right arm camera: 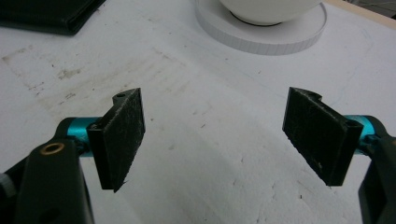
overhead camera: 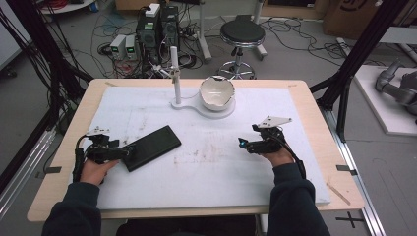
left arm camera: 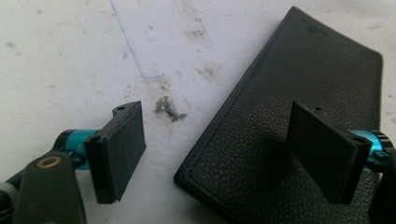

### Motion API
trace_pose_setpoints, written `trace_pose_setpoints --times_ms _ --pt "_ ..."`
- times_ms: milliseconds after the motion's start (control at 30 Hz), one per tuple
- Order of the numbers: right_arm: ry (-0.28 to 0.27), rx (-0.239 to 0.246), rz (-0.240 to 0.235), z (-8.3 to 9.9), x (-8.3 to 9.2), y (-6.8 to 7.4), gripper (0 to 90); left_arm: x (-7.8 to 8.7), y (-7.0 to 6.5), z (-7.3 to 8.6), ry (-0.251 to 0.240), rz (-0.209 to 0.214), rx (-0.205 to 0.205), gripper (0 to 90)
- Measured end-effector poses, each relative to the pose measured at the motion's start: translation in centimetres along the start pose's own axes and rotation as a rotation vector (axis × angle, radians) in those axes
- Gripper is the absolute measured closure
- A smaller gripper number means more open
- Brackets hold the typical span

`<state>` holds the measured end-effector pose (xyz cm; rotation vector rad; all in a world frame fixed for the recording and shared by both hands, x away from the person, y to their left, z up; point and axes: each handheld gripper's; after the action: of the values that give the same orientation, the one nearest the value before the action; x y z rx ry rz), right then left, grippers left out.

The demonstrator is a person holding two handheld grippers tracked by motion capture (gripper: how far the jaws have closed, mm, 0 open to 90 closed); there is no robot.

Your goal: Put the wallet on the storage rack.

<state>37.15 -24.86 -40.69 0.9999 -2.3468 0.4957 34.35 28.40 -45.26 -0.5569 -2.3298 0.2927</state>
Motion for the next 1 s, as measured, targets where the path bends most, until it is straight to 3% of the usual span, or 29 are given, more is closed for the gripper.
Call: trace_pose_setpoints --times_ms 133,167,233,267,333,533,733,1000 --pt "-0.001 0.006 -0.011 0.1 0.0 0.2 21.2 0.1 -0.1 0.1 0.021 0.022 -0.026 20.2" --pt "-0.001 0.007 -0.016 0.1 0.0 0.3 21.1 0.1 -0.2 0.1 0.021 0.044 -0.031 22.2" --pt "0.001 0.010 -0.018 0.1 -0.1 0.4 21.1 0.1 -0.3 0.2 0.036 0.110 -0.036 37.0" --pt "0.005 0.014 -0.019 0.1 -0.1 0.4 21.2 0.0 -0.5 0.3 0.038 0.123 -0.047 38.4" --pt "0.006 0.020 -0.023 0.1 -0.2 0.4 21.2 -0.2 -1.0 0.4 0.049 0.151 -0.072 42.1" --pt "0.008 0.030 -0.030 0.0 -0.2 0.8 21.2 -1.2 -3.7 0.5 0.054 0.184 -0.194 49.0" --pt "0.001 0.017 -0.063 -0.3 -0.8 1.3 21.2 -2.7 -6.2 0.6 0.059 0.222 -0.249 49.3" --pt "0.001 -0.010 -0.113 -0.7 -3.0 1.8 21.2 -3.5 -7.4 0.5 0.078 0.266 -0.281 49.2"
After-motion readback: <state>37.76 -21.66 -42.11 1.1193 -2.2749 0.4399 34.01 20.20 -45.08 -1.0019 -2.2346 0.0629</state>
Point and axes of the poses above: each handheld gripper's, and its own axes: x roughly backward along the jaws, z roughly out of its underside, y roughly to its left, and after that the axes turned 7 degrees about x, right-handed
